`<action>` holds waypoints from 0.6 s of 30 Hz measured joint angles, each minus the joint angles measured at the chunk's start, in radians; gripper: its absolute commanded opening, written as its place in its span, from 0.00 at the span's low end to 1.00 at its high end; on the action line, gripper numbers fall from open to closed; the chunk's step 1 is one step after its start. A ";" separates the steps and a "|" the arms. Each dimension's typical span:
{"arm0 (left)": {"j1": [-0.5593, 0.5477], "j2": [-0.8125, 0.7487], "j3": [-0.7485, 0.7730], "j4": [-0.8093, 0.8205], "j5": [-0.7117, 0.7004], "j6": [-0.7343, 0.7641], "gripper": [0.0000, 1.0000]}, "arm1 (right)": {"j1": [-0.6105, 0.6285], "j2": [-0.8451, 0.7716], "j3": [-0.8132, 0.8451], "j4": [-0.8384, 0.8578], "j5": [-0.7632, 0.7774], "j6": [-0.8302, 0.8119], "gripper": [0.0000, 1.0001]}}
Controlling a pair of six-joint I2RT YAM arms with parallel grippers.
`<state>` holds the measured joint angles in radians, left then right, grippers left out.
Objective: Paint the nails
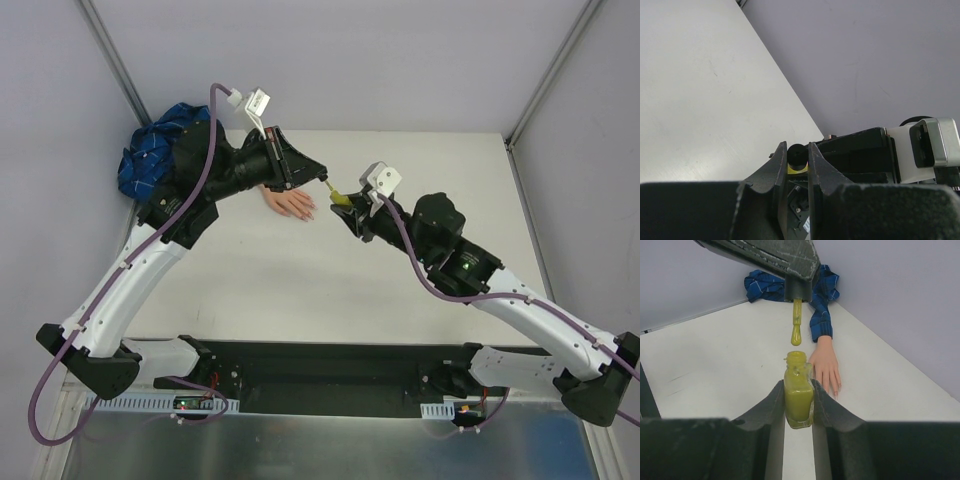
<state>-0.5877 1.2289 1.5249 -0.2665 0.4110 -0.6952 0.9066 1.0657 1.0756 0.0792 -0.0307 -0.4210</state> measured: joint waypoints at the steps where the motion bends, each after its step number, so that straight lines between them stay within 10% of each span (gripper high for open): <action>1: 0.000 0.000 0.000 0.001 0.000 0.000 0.00 | 0.000 -0.003 0.000 0.000 0.000 0.001 0.00; 18: 0.000 0.002 -0.002 0.002 0.001 -0.001 0.00 | -0.008 -0.005 0.000 0.006 -0.012 0.017 0.00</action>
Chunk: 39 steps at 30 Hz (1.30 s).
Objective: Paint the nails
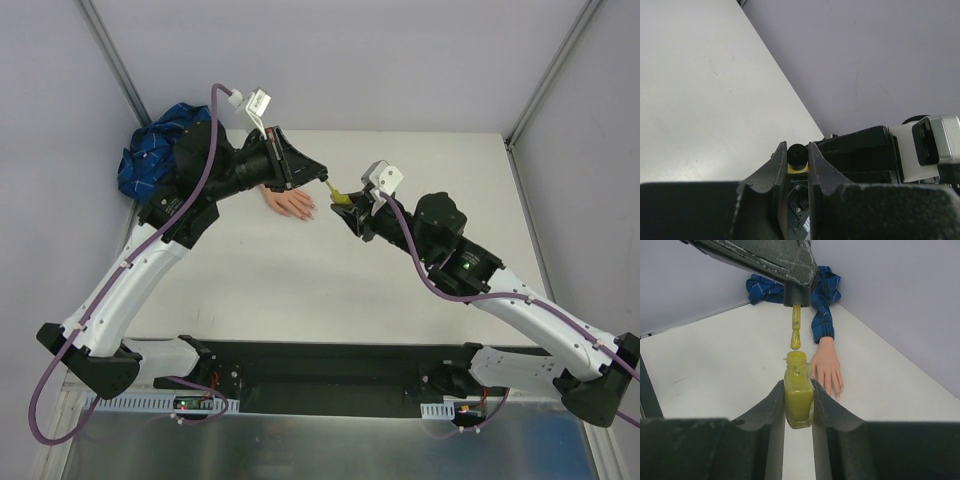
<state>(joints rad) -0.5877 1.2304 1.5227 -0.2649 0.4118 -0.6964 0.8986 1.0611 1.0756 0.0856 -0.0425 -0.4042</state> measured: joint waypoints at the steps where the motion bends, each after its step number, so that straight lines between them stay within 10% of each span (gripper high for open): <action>1: 0.000 0.001 0.000 0.000 0.000 0.000 0.00 | 0.000 0.000 0.000 0.000 0.000 0.000 0.00; 39: 0.000 0.013 -0.023 0.016 0.022 0.005 0.00 | -0.012 -0.021 0.000 0.008 -0.001 0.011 0.00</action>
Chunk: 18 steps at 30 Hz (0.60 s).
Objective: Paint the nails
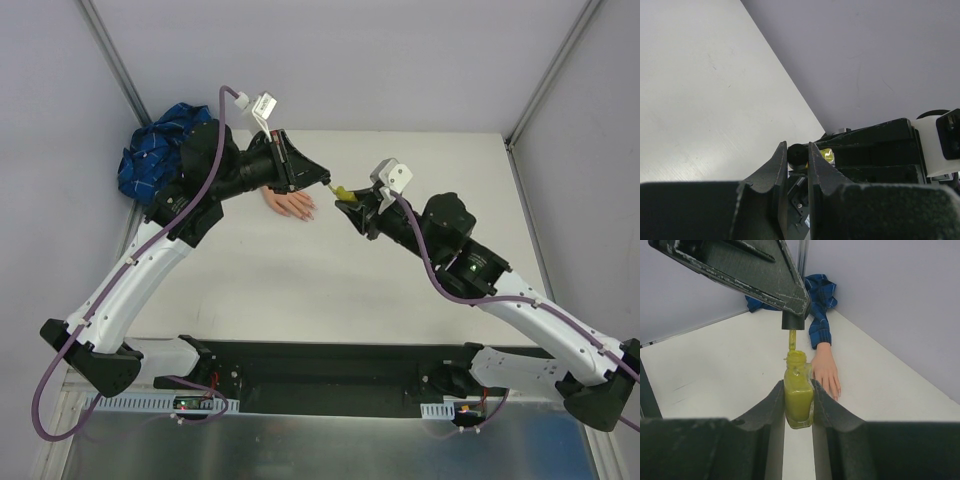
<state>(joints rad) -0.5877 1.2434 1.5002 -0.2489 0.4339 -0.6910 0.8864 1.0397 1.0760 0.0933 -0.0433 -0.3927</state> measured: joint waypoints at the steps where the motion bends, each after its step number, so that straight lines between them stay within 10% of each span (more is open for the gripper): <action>1: 0.000 0.000 0.000 -0.001 -0.001 0.001 0.00 | 0.000 -0.005 0.000 0.000 0.000 0.000 0.00; 18: 0.052 0.000 0.001 -0.020 -0.007 0.004 0.00 | -0.023 -0.075 -0.078 0.004 -0.032 0.020 0.00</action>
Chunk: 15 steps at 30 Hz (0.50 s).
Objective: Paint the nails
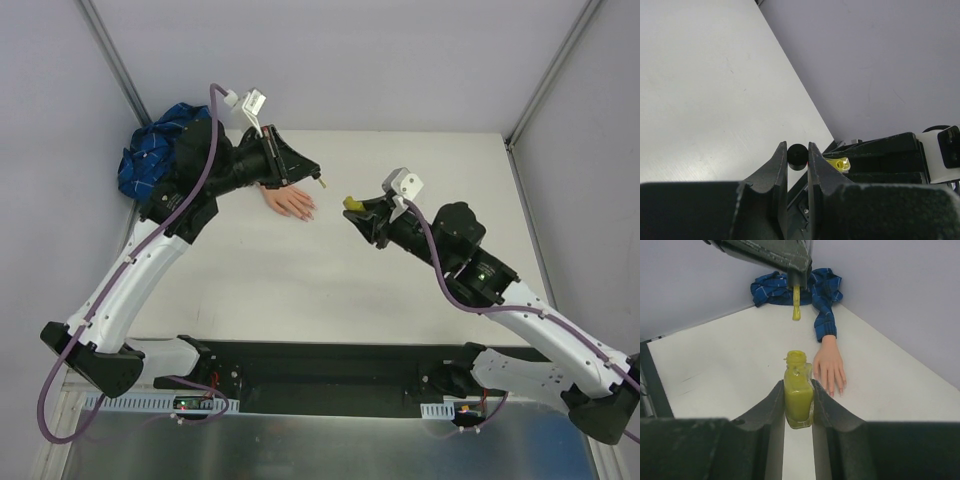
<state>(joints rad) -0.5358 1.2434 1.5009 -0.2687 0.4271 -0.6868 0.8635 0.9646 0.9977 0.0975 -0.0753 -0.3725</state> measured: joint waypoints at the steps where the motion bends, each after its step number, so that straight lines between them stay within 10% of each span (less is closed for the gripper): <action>1: 0.011 0.000 0.000 -0.003 0.000 0.002 0.00 | -0.017 -0.011 -0.012 0.000 -0.024 0.015 0.00; 15: 0.172 -0.048 -0.160 -0.016 0.016 0.087 0.00 | -0.224 -0.130 -0.106 -0.073 -0.481 0.144 0.00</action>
<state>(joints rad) -0.3641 1.1957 1.3407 -0.2848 0.4435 -0.6003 0.6395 0.8341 0.8917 0.0242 -0.5564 -0.2287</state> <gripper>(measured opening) 0.121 0.249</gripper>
